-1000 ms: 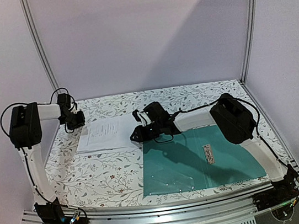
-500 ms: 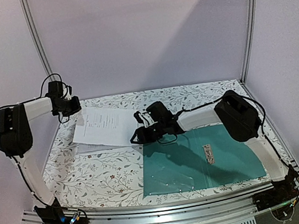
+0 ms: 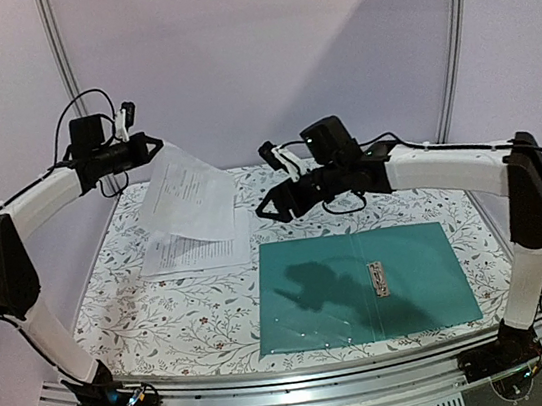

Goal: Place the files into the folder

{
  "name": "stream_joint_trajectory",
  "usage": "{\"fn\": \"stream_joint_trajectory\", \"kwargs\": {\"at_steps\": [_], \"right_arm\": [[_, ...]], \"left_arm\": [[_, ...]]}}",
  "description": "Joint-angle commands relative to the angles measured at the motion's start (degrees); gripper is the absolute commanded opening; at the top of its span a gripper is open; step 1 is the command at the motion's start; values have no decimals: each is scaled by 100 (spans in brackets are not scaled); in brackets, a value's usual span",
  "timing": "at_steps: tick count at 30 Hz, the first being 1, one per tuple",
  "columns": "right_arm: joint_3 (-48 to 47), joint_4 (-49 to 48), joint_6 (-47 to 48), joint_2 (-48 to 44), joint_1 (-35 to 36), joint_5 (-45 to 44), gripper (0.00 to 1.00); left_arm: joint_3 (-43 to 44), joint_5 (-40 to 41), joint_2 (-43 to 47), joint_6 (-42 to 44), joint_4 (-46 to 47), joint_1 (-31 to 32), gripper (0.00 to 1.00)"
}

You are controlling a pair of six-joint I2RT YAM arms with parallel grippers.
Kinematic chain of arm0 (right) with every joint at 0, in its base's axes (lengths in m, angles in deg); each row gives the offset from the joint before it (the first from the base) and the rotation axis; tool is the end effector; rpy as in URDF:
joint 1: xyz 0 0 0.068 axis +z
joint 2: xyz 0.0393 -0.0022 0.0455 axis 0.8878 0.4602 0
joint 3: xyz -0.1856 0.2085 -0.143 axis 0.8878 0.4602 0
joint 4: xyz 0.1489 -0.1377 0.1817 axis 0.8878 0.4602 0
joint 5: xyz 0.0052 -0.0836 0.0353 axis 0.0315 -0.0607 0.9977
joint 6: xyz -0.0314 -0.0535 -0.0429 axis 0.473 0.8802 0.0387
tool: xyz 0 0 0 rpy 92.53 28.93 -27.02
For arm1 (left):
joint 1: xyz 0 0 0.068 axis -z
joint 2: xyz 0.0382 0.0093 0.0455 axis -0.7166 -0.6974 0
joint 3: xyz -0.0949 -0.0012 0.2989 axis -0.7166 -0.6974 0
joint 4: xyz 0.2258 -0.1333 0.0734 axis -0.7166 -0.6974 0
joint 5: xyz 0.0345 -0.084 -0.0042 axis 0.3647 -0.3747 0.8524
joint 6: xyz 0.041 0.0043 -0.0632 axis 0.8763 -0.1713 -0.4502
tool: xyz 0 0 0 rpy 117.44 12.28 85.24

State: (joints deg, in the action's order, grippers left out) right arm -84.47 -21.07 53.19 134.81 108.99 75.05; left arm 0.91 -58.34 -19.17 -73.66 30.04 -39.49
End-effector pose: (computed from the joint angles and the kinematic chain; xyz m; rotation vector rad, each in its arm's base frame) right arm 0.3178 0.3643 0.3019 -0.8839 2.0874 0.9263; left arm 0.4364 -0.0779 0.3636 0.1901 1.9283 -0.7095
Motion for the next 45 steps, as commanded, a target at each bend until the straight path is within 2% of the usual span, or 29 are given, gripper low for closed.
{"fn": "stream_joint_trajectory", "kwargs": {"at_steps": [1,9,19,24,35,39,45], "right_arm": [[514,593,1547,-694,-20,-776,70],[440,590,2821,-1291,-10,-1162,76],[285,460,3428,-1456,22,-1276,79],[304,472,3616,-1500,62,-1352,80],[584,320,3948,-1600,66,-1479,83],[417,698,3900,-1439,61,-1070,77],[323,1030,3670,-1400,56,-647,59]], "left_arm": [[-137,-1181,344,-227,781,265,0],[-301,-1447,724,-337,864,848,0],[-312,-1647,801,105,553,1958,0],[-258,-1682,740,431,114,2440,0],[-266,-2246,745,607,-2,2736,0],[-292,-2158,850,806,-97,2738,0],[-294,-1968,943,1012,-207,2720,0]]}}
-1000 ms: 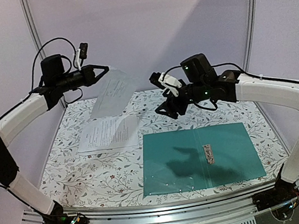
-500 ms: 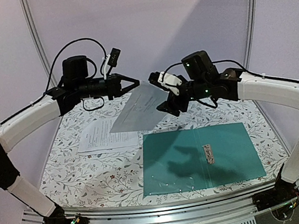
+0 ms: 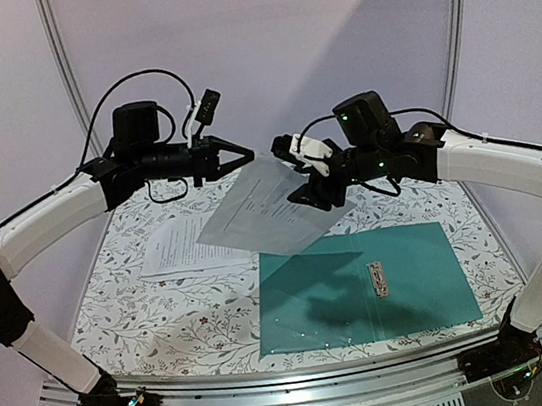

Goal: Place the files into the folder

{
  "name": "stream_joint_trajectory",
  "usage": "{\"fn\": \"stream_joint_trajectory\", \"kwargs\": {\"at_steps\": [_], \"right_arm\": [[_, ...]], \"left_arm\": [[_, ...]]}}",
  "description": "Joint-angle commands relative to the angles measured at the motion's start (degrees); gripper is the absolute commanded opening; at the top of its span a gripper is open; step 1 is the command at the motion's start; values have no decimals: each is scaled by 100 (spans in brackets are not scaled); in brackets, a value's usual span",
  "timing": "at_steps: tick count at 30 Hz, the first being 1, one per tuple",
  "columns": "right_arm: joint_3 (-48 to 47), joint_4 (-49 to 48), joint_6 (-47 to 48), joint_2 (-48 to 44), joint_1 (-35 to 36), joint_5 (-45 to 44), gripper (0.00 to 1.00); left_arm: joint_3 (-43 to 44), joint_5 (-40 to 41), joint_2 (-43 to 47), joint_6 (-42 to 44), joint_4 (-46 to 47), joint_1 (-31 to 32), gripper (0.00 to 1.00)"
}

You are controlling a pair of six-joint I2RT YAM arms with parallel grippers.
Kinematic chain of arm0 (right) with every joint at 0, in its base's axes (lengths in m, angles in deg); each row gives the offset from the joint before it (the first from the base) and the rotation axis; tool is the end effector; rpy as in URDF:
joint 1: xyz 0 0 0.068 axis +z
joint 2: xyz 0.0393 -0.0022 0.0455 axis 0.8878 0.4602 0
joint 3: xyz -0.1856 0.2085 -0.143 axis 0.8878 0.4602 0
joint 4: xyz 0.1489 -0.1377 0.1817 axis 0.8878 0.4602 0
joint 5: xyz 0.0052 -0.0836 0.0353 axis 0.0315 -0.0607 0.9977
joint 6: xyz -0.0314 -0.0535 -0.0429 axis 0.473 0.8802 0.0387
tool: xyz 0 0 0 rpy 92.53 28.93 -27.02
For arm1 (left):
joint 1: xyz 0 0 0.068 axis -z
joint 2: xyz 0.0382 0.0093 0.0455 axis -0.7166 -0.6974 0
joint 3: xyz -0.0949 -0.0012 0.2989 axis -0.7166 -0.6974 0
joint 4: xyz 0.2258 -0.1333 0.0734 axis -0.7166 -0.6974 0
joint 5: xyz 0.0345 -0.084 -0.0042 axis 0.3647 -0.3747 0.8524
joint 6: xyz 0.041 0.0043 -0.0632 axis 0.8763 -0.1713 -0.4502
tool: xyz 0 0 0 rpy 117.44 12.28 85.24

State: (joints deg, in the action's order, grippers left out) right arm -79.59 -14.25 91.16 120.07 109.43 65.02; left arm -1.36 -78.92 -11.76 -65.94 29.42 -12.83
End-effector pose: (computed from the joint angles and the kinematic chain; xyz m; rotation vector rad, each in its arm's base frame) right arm 0.2751 0.3084 0.3649 -1.3458 1.6283 0.3818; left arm 0.3033 -0.2532 0.4029 1.0197 1.6389 -1.2475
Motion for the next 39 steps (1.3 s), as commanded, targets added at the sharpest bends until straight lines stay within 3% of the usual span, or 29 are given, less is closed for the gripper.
{"fn": "stream_joint_trajectory", "kwargs": {"at_steps": [1,18,23,24,27,28,31,34,36,39], "right_arm": [[-179,388,-137,78,17,403,55],[-552,846,-452,462,17,442,18],[-569,876,-596,424,20,352,3],[-553,879,-647,411,14,307,0],[-425,804,-766,299,12,145,0],[-347,739,-809,236,-15,97,0],[-89,497,-1120,19,-228,187,0],[222,231,-1830,-240,-593,439,0],[513,20,-2353,-454,-837,542,0],[815,-121,-3327,-802,-1244,692,0]], "left_arm": [[-59,137,213,256,-166,46,0],[-103,96,347,216,-67,-103,0],[-94,259,330,187,-72,-146,0],[-79,349,322,174,-81,-160,4],[-44,740,315,106,-104,-239,41],[-26,816,320,63,-81,-282,47],[-84,711,403,-338,318,-504,56],[-137,1110,502,-627,607,-635,64],[-102,1681,497,-706,414,-633,71],[54,2330,297,-1006,-174,-632,72]]}}
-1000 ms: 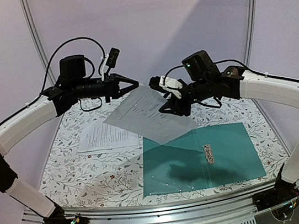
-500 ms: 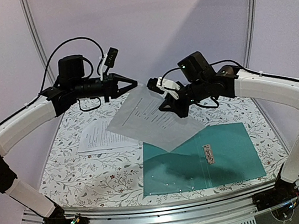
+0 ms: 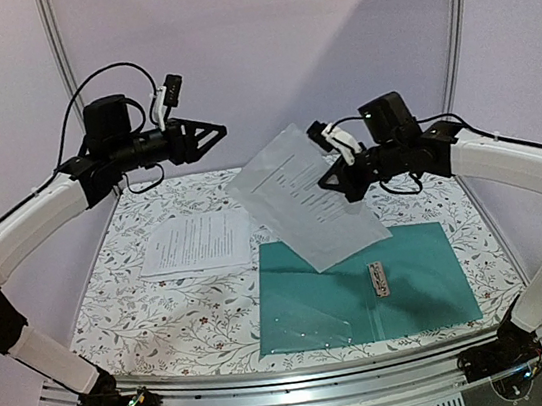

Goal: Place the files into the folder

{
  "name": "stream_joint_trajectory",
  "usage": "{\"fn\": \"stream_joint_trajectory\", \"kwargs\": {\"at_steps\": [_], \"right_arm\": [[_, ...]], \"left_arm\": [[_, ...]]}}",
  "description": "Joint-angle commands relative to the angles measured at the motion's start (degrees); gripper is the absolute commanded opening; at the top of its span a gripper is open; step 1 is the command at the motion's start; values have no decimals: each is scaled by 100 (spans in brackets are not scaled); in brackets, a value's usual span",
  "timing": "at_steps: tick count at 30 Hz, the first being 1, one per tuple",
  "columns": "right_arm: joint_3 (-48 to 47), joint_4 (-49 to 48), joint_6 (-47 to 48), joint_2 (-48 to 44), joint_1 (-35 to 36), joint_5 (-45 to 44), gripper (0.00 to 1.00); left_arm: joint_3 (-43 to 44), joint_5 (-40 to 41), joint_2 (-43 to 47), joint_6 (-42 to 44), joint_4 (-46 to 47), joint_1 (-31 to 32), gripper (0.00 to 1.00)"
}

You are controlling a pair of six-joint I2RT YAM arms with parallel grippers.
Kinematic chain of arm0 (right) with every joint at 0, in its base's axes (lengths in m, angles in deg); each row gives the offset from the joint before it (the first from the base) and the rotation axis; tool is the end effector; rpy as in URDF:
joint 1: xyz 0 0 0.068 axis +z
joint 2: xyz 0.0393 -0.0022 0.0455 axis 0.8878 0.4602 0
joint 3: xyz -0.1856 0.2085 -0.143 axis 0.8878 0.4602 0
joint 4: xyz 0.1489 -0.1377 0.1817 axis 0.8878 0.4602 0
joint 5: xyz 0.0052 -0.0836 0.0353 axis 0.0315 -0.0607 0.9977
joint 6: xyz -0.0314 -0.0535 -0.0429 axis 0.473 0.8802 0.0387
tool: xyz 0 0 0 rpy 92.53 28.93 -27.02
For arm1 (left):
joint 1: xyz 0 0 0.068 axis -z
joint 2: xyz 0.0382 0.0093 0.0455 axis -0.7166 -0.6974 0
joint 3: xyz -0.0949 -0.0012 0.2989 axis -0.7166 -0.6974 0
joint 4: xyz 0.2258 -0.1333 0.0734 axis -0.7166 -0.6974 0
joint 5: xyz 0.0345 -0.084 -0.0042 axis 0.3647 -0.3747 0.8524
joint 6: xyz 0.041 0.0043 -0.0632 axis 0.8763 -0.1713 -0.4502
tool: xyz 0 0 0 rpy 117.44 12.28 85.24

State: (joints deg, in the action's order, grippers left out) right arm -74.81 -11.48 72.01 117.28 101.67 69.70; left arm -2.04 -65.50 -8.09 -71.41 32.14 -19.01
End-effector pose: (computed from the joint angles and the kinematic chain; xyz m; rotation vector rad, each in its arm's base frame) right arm 0.2943 0.2588 0.3470 -1.0102 1.9746 0.5756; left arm 0.3263 -0.2054 0.4255 0.6828 1.6866 -1.0214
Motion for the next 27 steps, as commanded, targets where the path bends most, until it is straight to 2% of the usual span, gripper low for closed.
{"fn": "stream_joint_trajectory", "kwargs": {"at_steps": [1,8,12,16,20,27], "right_arm": [[463,-460,-1645,-668,-626,324,0],[1543,-1290,-3369,-1468,-2038,1046,0],[2171,-1465,-3852,-1541,-2387,1451,0],[2710,-1531,-3943,-1403,-2396,1828,0],[3092,-1591,-3863,-1569,-2400,1587,0],[3239,-1400,-3567,-1698,-2395,1525,0]], "left_arm": [[172,1129,-154,-582,-663,-13,71],[-687,1031,13,-1233,-863,59,69],[-1236,1375,111,-1144,-1155,448,68],[-1793,1669,69,-1180,-1492,861,64],[-2372,1584,110,-1357,-1679,937,61],[-3027,1645,373,-1121,-2283,1343,63]]}}
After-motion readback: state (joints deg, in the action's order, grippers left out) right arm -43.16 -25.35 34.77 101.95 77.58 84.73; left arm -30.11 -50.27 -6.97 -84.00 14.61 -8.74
